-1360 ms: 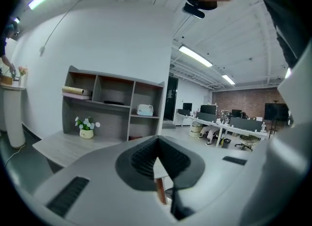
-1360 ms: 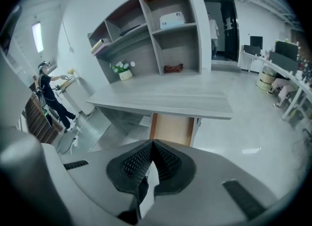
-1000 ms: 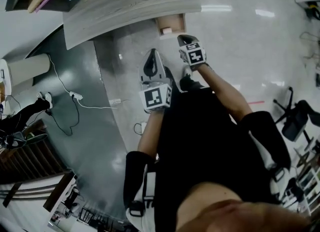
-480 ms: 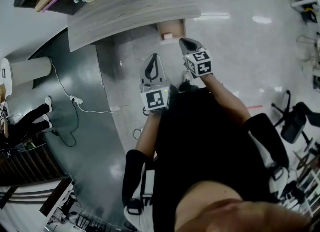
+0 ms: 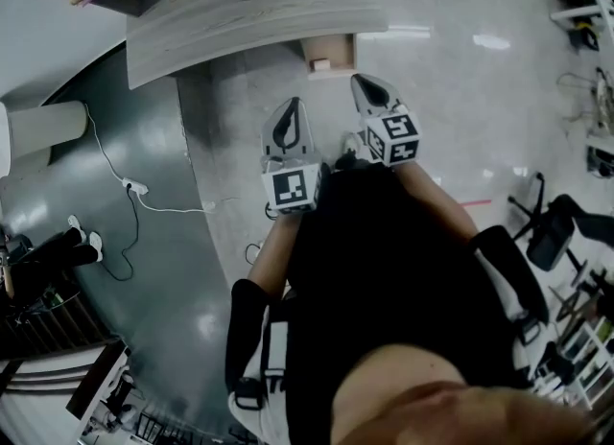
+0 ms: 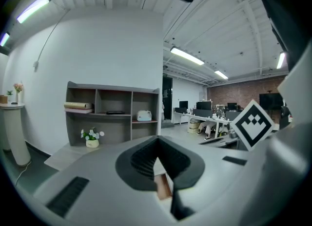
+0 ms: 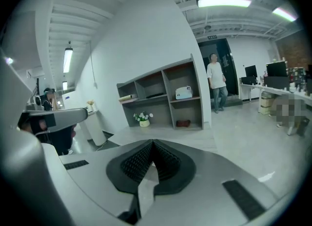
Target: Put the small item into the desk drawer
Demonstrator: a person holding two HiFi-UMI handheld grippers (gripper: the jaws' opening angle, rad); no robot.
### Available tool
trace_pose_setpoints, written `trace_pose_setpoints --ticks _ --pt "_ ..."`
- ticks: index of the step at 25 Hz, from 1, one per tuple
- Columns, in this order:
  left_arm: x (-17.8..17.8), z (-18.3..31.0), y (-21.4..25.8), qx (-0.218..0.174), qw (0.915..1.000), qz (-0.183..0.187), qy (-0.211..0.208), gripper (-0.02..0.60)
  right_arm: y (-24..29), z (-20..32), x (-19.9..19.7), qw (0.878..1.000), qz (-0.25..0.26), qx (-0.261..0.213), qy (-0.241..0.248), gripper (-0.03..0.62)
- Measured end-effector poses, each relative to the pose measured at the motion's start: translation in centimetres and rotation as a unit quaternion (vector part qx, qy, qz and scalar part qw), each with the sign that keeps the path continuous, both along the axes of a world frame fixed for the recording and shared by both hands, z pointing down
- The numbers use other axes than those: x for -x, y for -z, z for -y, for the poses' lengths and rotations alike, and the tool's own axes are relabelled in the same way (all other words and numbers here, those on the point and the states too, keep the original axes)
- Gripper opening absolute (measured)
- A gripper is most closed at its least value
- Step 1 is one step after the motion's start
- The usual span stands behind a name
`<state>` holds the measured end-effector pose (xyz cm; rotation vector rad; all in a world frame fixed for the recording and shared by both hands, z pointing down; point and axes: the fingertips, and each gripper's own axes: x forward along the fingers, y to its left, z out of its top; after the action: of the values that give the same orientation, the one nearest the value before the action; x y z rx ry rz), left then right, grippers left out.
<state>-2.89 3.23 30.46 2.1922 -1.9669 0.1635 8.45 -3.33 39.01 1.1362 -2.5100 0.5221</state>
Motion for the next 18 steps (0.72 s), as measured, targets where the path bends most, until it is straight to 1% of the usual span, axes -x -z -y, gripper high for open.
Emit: trace_pose_setpoints --ticks 4,8,12,18 --pt "0.5 -0.7 0.8 -0.006 0.9999 -0.008 -0.009 -0.003 2.6 -2.1 0.1 1.0 0.011 -0.019 0.007 -0.002" --pt "1.1 -1.4 1.5 -0.012 0.9997 -0.011 -0.017 -0.003 4.4 -4.4 0.3 0.999 0.034 -0.027 0.013 -0.002" --pt "1.8 -1.6 1.8 -0.024 0.9995 -0.016 -0.016 -0.003 4.9 -5.5 0.6 0.999 0.048 -0.026 0.003 -0.002" --pt "2.2 -2.0 1.7 -0.021 0.9992 -0.028 -0.019 -0.003 5.1 -6.3 1.1 0.998 0.048 -0.034 0.001 -0.002"
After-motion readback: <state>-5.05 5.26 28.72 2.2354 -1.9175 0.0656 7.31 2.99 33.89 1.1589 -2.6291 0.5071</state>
